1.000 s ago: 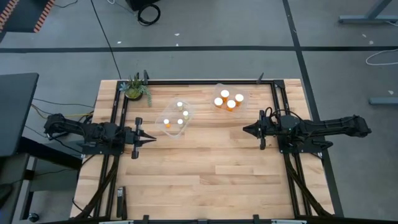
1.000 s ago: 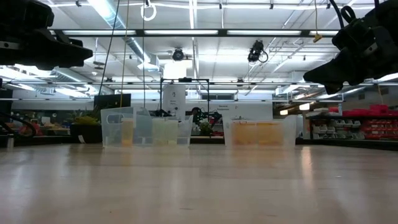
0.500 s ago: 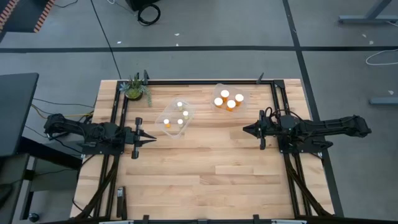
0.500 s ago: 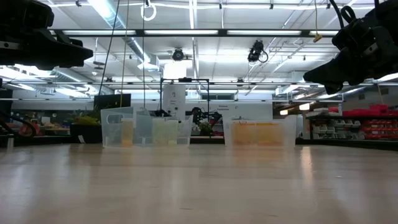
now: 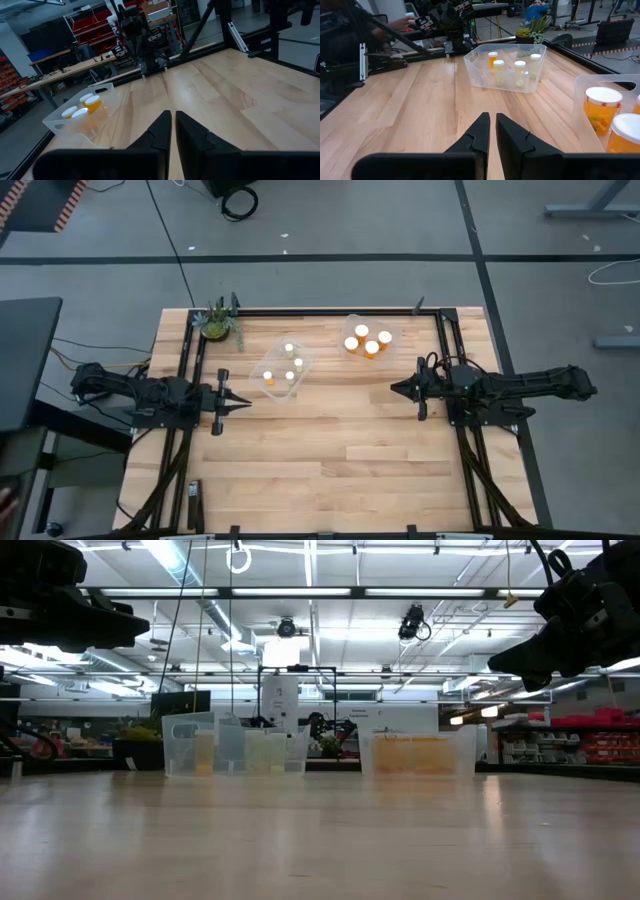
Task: Pick and place medicine bottles into bin by pill shape (circle, oval)
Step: Return to Home Position
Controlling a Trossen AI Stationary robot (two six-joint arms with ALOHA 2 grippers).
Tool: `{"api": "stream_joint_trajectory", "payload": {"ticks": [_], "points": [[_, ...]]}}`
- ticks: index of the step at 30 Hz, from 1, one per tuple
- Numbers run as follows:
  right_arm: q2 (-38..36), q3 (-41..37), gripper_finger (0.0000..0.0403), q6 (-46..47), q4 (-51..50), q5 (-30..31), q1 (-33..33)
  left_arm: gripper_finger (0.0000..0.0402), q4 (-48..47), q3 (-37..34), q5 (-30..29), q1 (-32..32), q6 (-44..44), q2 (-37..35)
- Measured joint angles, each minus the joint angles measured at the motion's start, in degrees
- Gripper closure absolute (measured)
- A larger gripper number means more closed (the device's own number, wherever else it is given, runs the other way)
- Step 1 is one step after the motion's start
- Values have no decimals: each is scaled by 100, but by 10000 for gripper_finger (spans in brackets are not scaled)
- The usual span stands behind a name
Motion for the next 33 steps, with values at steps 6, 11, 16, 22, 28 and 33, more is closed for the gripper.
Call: {"api": "stream_joint_trajectory", "payload": {"ticks": [6,11,16,22,28,33], "points": [[1,0,366,0,0,0,0,363,0,0,1,-1,0,0],[1,0,366,0,1,2,1,370,0,0,-2,2,0,0],[1,0,366,0,0,0,1,372,0,0,0,-1,0,0],[1,0,366,0,-1,0,-1,362,0,0,-2,-1,0,0],[1,0,366,0,-1,0,0,365,0,0,-2,0,0,0],[1,0,366,0,1,0,0,372,0,0,-2,0,0,0]]}}
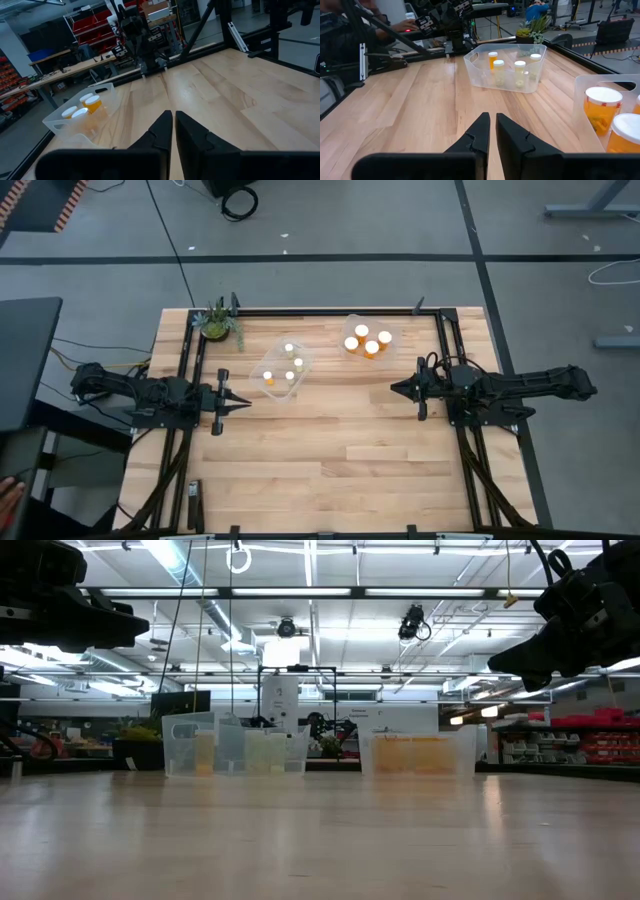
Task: Pick and place medicine bottles into bin by pill shape (circle, oval)
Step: Return to Home Position
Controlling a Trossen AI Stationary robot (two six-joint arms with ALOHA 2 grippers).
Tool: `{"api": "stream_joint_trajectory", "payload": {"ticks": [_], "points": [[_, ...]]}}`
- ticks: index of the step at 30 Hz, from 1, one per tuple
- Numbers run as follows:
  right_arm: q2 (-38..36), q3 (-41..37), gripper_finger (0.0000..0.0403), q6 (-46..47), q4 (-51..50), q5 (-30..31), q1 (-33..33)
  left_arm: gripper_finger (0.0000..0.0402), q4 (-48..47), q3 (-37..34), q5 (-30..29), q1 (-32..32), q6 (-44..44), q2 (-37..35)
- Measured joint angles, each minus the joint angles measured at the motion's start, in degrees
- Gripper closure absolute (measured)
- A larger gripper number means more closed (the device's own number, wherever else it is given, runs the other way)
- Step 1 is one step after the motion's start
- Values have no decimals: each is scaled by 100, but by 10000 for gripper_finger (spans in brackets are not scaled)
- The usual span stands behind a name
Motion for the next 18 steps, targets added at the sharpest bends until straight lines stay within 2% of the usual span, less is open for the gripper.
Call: {"api": "stream_joint_trajectory", "payload": {"ticks": [18], "points": [[0,0,366,0,0,0,0,365,0,0,1,0,0,1]]}}
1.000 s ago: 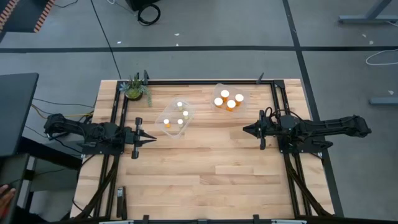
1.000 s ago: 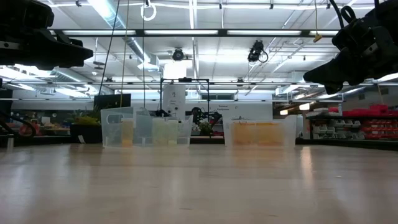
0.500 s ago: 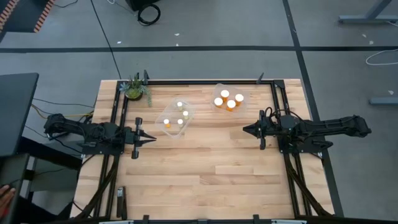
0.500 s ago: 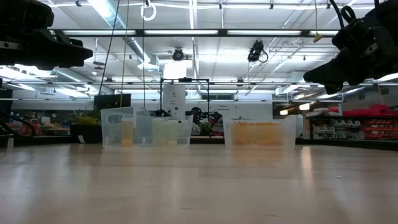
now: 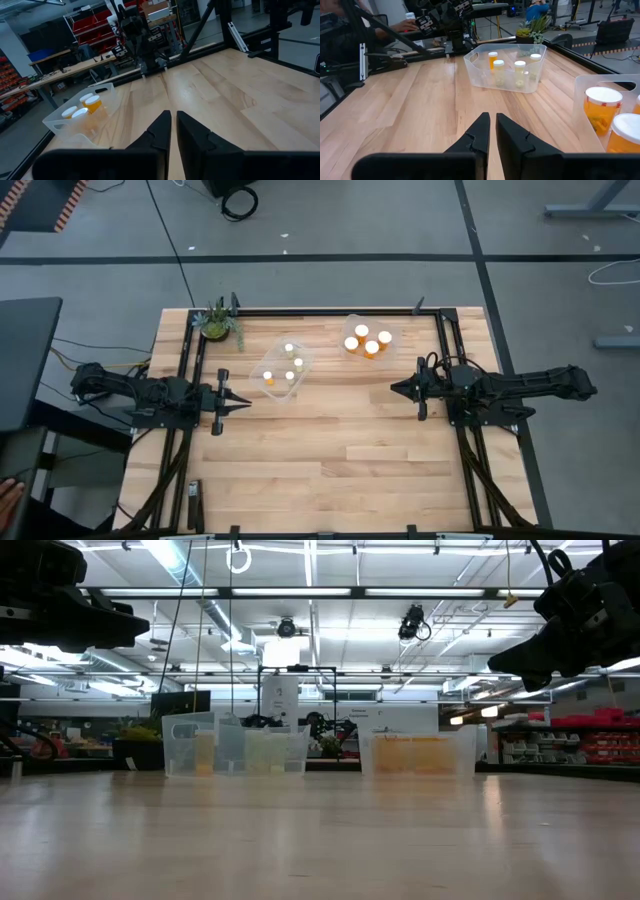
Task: Pick and place medicine bottles into bin by pill shape (circle, oval)
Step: Return to Home Position
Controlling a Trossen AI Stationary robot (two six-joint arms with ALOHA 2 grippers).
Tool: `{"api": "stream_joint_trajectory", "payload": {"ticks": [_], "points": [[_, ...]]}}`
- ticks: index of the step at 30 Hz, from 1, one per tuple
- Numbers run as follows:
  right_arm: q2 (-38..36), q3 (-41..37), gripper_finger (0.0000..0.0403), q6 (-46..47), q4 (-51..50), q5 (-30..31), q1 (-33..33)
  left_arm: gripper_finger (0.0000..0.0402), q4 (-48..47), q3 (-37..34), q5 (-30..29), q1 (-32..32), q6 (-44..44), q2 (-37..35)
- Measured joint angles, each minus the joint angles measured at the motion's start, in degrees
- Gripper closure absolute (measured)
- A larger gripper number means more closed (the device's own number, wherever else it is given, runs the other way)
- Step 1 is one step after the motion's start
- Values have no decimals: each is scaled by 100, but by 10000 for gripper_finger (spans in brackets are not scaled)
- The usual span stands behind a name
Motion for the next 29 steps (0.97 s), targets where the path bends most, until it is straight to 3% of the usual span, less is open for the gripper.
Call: {"api": "stream_joint_trajectory", "payload": {"ticks": [29], "points": [[0,0,366,0,-2,0,2,373,0,-2,-1,2,0,-1]]}}
